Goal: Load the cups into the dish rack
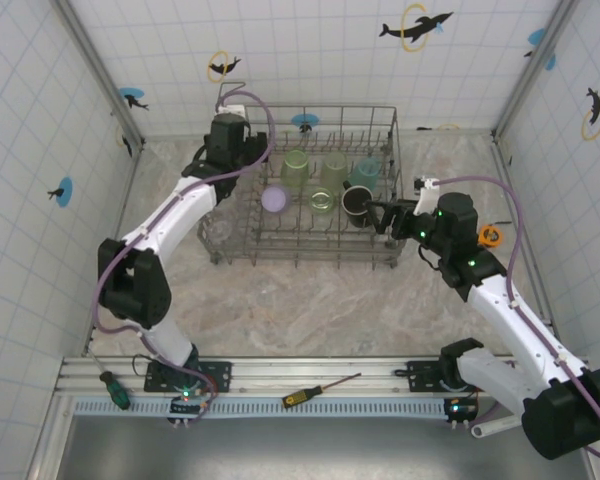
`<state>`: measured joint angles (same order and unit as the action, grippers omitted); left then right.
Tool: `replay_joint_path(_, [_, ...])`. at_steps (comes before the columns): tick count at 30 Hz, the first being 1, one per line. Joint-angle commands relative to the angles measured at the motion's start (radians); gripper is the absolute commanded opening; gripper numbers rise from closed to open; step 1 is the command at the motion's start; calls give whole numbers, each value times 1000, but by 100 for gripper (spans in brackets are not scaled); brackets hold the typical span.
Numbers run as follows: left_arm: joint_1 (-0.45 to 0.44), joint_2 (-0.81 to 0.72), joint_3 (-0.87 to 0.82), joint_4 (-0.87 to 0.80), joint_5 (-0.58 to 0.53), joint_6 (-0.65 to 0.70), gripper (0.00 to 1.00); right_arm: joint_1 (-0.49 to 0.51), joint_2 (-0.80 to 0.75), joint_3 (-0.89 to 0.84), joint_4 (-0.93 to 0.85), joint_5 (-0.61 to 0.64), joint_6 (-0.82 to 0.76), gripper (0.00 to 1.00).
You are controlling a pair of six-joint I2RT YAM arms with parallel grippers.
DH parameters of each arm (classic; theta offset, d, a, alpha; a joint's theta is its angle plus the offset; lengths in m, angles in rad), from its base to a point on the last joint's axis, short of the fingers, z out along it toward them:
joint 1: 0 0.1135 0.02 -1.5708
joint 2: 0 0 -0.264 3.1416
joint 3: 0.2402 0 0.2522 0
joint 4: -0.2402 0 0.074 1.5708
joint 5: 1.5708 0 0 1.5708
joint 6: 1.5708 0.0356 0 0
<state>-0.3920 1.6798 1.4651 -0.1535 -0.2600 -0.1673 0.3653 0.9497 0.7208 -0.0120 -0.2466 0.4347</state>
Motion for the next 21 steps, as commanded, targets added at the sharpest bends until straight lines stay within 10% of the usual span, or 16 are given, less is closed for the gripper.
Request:
replay_joint_path(1, [4, -79, 35, 51, 89, -47, 98, -7, -22, -8, -36, 35, -18, 100])
replay_joint_path(12, [37, -244, -68, -12, -247, 21, 98, -41, -66, -4, -159, 173, -92, 100])
replay_joint_path(21, [257, -389, -281, -102, -178, -187, 98, -118, -129, -59, -204, 296, -135, 100])
